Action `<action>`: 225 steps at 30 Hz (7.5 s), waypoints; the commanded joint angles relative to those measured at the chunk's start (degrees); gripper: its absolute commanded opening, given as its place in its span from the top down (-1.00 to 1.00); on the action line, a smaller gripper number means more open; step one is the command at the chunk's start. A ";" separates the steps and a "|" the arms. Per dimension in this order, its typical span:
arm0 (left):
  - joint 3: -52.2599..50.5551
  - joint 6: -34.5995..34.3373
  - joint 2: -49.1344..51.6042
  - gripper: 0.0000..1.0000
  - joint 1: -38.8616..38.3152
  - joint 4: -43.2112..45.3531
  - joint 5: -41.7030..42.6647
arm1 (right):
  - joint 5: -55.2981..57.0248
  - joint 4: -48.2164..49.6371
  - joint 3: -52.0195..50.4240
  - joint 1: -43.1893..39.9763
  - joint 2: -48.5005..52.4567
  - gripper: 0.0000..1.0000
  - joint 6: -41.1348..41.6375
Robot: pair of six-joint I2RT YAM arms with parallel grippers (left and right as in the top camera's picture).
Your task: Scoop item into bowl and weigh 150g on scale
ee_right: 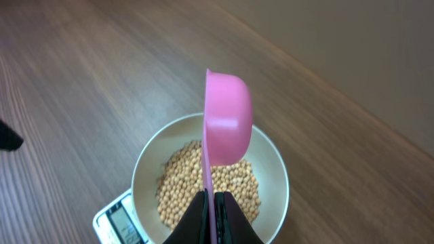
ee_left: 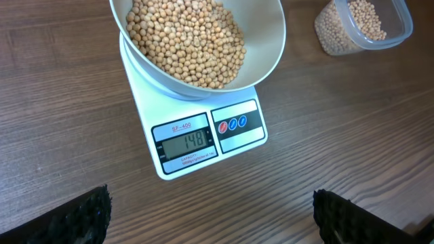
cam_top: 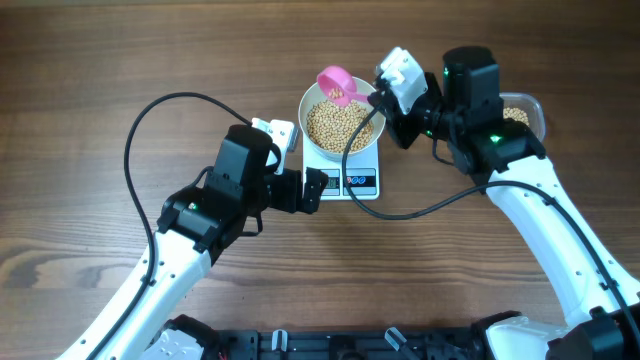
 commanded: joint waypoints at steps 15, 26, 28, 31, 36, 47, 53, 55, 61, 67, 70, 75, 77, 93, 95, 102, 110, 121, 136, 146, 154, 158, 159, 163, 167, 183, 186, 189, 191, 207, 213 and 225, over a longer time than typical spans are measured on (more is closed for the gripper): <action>-0.02 1.16 -0.48 -1.00 -0.31 0.17 -0.57 | 3.34 -3.41 0.31 0.20 0.13 0.91 -9.03; -0.02 1.16 -0.48 -1.00 -0.31 0.20 -0.57 | 3.80 -0.74 0.31 0.17 0.55 0.91 -9.01; -0.02 1.16 -0.48 -1.00 -0.31 0.20 -0.57 | 3.82 -0.59 0.31 0.17 0.74 0.91 -8.04; -0.02 1.16 -0.48 -1.00 -0.31 0.20 -0.57 | 3.52 -0.52 0.31 0.20 0.72 0.91 -7.72; -0.02 1.16 -0.48 -1.00 -0.31 0.20 -0.57 | 3.34 -0.46 0.31 0.17 0.87 0.91 -7.74; -0.02 1.16 -0.48 -1.00 -0.31 0.20 -0.57 | 3.32 0.61 0.31 0.17 1.36 0.91 -7.21; -0.02 1.16 -0.48 -1.00 -0.31 0.17 -0.57 | 3.32 6.25 0.31 0.17 1.36 0.91 4.11; -0.02 1.16 -0.48 -1.00 -0.31 0.20 -0.57 | 3.32 6.80 0.31 0.17 1.36 0.91 4.92; -0.02 1.16 -0.48 -1.00 -0.31 0.20 -0.57 | 2.10 10.78 0.33 -2.32 0.72 0.91 21.46; -0.02 1.16 -0.48 -1.00 -0.31 0.17 -0.57 | -10.25 14.93 0.33 -17.16 -2.03 0.92 35.39; -0.02 1.18 -0.48 -1.00 -0.31 0.17 -0.57 | -15.10 12.61 0.33 -26.84 -2.32 0.91 43.10; -0.02 1.16 -0.48 -1.00 -0.31 0.20 -0.57 | -17.68 -2.91 0.31 -39.32 -2.29 0.91 50.66; -0.02 1.16 -0.48 -1.00 -0.31 0.17 -0.57 | -15.43 -10.38 0.31 -42.12 -2.16 0.92 50.58; -0.02 1.16 -0.48 -1.00 -0.31 0.17 -0.57 | 4.07 -21.09 0.13 -43.30 0.96 0.91 59.93; -0.02 1.16 -0.48 -1.00 -0.31 0.17 -0.57 | 0.66 -19.93 0.13 -43.12 2.78 0.91 59.91; -0.02 1.16 -0.48 -1.00 -0.31 0.17 -0.57 | -1.66 -19.54 0.15 -42.73 7.91 0.85 59.52; -0.02 1.16 -0.48 -1.00 -0.31 0.17 -0.57 | -1.64 -18.38 0.24 -42.80 7.85 -0.95 53.05; -0.02 1.16 -0.48 -1.00 -0.31 0.17 -0.57 | 17.00 -26.64 0.33 -43.01 1.53 -0.99 48.98; -0.02 1.16 -0.48 -1.00 -0.31 0.17 -0.57 | 19.37 -41.42 0.87 -43.01 -2.89 -0.99 40.79; -0.02 1.16 -0.48 -1.00 -0.31 0.20 -0.57 | 20.61 -17.25 0.85 -43.01 -14.84 -0.99 33.83; -0.02 1.18 -0.48 -1.00 -0.31 0.17 -0.57 | 21.99 -12.15 0.85 -43.01 -12.55 -0.99 34.03; -0.02 1.16 -0.48 -1.00 -0.31 0.20 -0.57 | 21.97 -12.17 0.85 -43.01 -12.55 -0.99 34.03; -0.02 1.16 -0.48 -1.00 -0.31 0.20 -0.57 | 21.97 -12.22 0.85 -43.01 -12.55 -0.99 34.03; -0.02 1.16 -0.48 -1.00 -0.31 0.17 -0.57 | 21.97 -13.05 0.85 -43.01 -12.55 -0.99 34.03; -0.02 1.16 -0.48 -1.00 -0.31 0.20 -0.57 | 21.97 -13.03 0.85 -43.01 -12.55 -1.00 34.05; -0.02 1.16 -0.48 -1.00 -0.31 0.17 -0.57 | 21.97 -13.03 0.85 -43.01 -12.24 -0.99 34.05; -0.02 1.16 -0.48 -1.00 -0.31 0.17 -0.57 | 21.97 -13.03 0.85 -43.01 -12.24 -0.99 34.05; -0.02 1.16 -0.48 -1.00 -0.31 0.17 -0.57 | 21.97 -13.03 0.85 -43.01 -12.24 -0.99 34.03; -0.02 1.16 -0.48 -1.00 -0.31 0.17 -0.57 | 21.97 -13.03 0.85 -43.01 -12.24 -1.00 34.03; -0.02 1.16 -0.48 -1.00 -0.31 0.20 -0.57 | 21.97 -13.03 0.85 -43.01 -12.24 -0.99 34.03; -0.02 1.16 -0.48 -1.00 -0.31 0.20 -0.57 | 21.97 -13.03 0.85 -43.01 -12.24 -1.00 34.03; -0.02 1.16 -0.48 -1.00 -0.31 0.20 -0.57 | 22.01 -21.00 0.07 -41.03 -18.82 -0.99 33.81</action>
